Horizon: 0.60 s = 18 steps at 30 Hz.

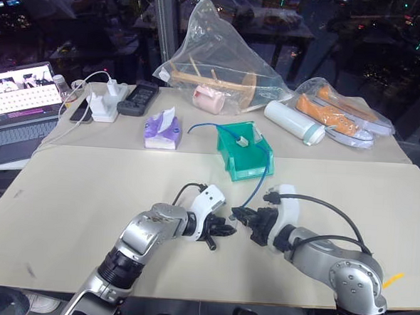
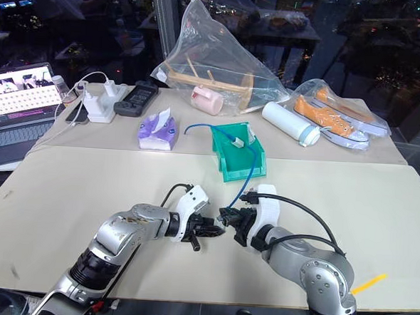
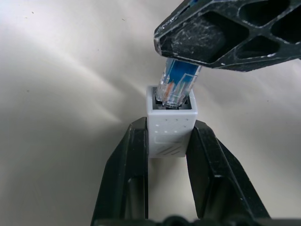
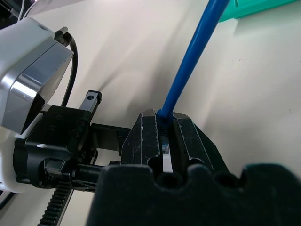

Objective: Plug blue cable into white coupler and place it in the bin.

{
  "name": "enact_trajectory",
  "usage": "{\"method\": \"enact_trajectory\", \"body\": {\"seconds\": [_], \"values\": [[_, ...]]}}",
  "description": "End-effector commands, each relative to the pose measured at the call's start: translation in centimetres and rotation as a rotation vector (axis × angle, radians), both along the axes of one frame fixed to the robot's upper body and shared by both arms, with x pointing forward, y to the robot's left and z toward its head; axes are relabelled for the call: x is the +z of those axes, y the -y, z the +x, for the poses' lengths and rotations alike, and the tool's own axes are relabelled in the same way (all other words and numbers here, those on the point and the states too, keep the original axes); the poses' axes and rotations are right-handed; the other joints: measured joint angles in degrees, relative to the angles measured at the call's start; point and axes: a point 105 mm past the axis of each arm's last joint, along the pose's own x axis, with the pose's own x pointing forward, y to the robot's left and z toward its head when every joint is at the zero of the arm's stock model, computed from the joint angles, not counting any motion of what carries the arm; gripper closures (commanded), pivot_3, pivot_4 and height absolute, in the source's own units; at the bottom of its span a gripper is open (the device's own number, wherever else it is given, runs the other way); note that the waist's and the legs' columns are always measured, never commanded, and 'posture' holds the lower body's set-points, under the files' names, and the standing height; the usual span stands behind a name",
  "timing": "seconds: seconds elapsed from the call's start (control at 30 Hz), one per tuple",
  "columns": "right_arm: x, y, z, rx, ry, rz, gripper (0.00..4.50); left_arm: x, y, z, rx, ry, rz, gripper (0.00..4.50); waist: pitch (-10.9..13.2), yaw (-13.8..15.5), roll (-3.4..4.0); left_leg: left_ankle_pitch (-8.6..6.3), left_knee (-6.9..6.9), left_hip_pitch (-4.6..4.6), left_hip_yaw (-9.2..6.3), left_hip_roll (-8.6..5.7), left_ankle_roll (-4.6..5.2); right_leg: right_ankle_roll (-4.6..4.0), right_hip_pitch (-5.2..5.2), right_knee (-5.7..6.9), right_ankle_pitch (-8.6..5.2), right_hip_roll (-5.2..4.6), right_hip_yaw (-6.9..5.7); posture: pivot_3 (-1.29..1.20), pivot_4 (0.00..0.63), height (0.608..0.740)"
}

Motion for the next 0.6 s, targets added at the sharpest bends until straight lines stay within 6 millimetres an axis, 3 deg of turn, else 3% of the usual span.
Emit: {"method": "enact_trajectory", "body": {"seconds": [0.03,0.33,0.6], "values": [[-1.1,-0.6,-0.9,0.072,-0.045,-0.052,4.5,0.0,0.6,-0.4,-0.032,0.021,0.01,3.85,0.0,0.0,0.0,0.0,0.0,0.0,0.0,0.0,0.0,0.0,0.01,0.0,0.0,0.0,0.0,0.0,0.15,0.74],[-2.2,-0.6,-1.3,0.147,-0.1,-0.129,4.5,2.3,2.0,-0.1,-0.007,0.066,-0.008,3.85,0.0,0.1,0.0,0.0,0.01,0.01,0.0,-0.01,0.0,0.0,0.04,0.0,0.0,0.0,0.0,0.0,0.15,0.74],[-4.1,-0.5,-1.8,0.165,-0.169,-0.162,4.5,1.9,2.7,-0.7,0.037,0.027,-0.014,3.85,-0.1,0.4,-0.02,0.0,0.07,0.05,0.0,-0.01,0.0,0.01,0.14,-0.01,0.0,0.0,0.0,0.0,0.15,0.74]]}}
